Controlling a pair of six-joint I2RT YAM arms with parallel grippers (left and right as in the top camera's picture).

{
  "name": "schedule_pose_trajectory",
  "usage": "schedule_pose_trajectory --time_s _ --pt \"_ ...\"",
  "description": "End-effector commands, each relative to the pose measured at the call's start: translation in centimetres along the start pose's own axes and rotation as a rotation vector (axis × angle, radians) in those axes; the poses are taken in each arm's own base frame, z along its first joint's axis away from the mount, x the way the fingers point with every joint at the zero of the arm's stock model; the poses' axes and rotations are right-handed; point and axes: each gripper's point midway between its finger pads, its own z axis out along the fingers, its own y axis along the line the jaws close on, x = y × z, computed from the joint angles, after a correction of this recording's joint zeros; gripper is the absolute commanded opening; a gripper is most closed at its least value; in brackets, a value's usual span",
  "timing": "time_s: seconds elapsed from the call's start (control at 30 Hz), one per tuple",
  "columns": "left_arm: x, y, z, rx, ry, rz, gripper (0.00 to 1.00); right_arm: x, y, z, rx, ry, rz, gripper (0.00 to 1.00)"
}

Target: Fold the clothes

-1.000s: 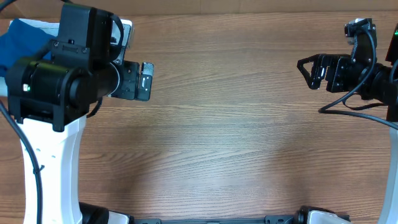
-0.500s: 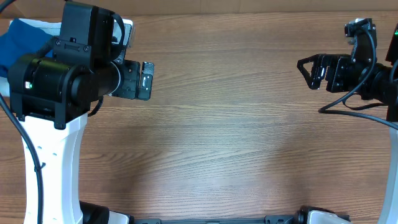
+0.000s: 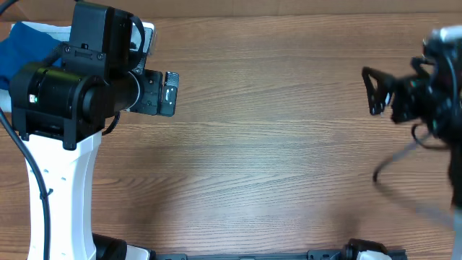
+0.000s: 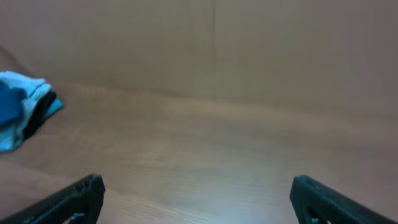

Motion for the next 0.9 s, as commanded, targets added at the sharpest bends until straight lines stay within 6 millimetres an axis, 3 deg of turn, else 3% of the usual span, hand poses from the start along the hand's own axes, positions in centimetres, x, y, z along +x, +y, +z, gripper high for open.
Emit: schedule_pose_trajectory --time_s 0.0,0.2,0.43,0.67,0.87 --pt "0.2 -0.3 0.3 0.004 0.014 -0.003 1.00 4.3 0.6 -0.3 0.014 -0.005 -0.087 1.00" --pt "0.2 -0.2 0.3 0.004 0.014 -0.004 1.00 13.4 2.0 -0.8 0.010 0.054 -0.090 1.00" --pt "0.2 -0.2 0.3 0.004 0.014 -0.004 1.00 21.5 2.7 -0.2 0.005 0.098 -0.071 1.00" --pt "0.2 -0.3 0.3 0.004 0.014 -0.003 1.00 27.7 2.7 2.3 -0.005 0.103 -0.065 1.00" --pt "0.2 -0.2 0.3 0.004 0.013 -0.004 1.00 30.5 2.8 2.9 -0.009 0.105 -0.061 1.00"
